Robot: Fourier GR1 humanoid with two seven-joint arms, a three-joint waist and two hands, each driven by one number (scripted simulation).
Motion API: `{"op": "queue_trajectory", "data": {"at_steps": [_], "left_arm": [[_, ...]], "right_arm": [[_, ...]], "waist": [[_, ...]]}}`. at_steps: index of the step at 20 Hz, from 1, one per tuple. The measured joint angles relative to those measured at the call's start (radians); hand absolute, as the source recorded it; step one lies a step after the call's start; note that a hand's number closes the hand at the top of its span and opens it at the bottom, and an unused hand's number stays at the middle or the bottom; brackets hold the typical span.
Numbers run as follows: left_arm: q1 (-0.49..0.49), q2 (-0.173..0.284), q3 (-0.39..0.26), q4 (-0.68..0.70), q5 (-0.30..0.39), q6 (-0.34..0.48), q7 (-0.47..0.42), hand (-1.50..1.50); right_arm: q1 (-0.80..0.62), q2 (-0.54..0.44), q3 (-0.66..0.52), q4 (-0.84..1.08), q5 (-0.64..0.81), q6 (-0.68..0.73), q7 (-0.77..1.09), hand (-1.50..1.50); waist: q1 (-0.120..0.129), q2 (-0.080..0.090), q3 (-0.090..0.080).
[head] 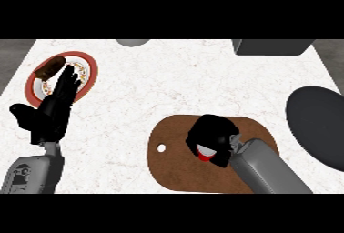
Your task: Pick the can from the cutting board and place it in the pan
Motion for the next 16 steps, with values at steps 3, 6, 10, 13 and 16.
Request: {"op": "queue_trajectory", "data": {"at_steps": [3,6,10,13,16], "left_arm": [[0.001,0.001,0.008,0.014,-0.007,0.004,-0.016,0.00],[0.008,0.003,0.022,0.015,-0.007,0.015,-0.014,0.00],[0.040,0.010,0.034,0.000,-0.005,0.017,-0.018,0.00],[0.058,0.009,0.032,-0.012,-0.005,0.013,-0.024,0.00],[0.063,0.012,0.034,-0.019,0.001,0.006,-0.019,0.00]], "right_arm": [[0.060,0.017,-0.019,-0.041,0.022,-0.024,0.045,1.50],[0.174,0.052,-0.076,-0.114,0.023,-0.068,0.167,1.50],[0.368,0.096,-0.121,-0.260,0.033,-0.151,0.317,1.50],[0.517,0.100,-0.117,-0.406,0.064,-0.215,0.401,1.50],[0.623,0.082,-0.113,-0.551,0.115,-0.313,0.443,1.50]], "waist": [[-0.006,-0.004,-0.001],[-0.030,-0.016,-0.002],[-0.056,-0.031,-0.003],[-0.054,-0.025,-0.002],[-0.051,-0.017,0.000]]}}
